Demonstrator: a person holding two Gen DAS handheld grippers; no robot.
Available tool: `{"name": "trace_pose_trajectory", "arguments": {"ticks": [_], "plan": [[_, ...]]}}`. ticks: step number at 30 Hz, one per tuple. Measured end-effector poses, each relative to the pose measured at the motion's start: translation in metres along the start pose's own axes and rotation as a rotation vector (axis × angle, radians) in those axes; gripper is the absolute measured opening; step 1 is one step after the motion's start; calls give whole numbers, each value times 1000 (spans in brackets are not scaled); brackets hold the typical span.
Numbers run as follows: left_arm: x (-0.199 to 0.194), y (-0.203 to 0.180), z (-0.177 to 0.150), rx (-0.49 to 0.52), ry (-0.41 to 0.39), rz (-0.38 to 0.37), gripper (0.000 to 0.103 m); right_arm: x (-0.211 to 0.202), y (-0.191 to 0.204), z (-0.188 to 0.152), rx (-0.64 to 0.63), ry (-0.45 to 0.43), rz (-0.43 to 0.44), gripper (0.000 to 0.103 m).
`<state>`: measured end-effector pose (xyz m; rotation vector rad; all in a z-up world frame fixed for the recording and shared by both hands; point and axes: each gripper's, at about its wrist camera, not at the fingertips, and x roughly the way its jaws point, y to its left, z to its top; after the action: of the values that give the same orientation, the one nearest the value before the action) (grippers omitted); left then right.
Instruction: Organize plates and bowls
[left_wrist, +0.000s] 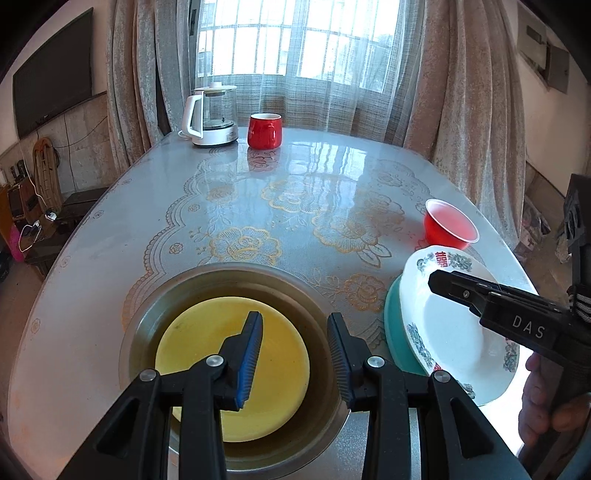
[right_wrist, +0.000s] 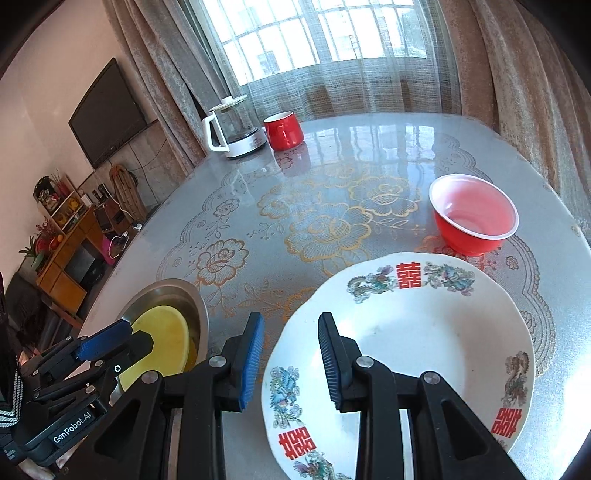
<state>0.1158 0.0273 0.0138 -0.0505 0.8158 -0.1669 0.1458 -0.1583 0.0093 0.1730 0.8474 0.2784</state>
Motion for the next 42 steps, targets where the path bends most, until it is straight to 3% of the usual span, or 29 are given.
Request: {"name": "trace_pose_trajectory", "arguments": {"ticks": [12, 22, 31, 42], "plan": [[13, -35, 10, 46, 13, -34, 42, -28, -65, 6, 146, -64, -73, 31], [31, -59, 41, 33, 18, -47, 42, -42, -126, 14, 280, -96, -143, 33], [56, -93, 72, 28, 64, -152, 42, -39, -178, 34, 377, -134, -168, 33], [106, -146, 116, 22, 137, -258, 42, -5, -217, 55, 463, -91, -144, 30]]}}
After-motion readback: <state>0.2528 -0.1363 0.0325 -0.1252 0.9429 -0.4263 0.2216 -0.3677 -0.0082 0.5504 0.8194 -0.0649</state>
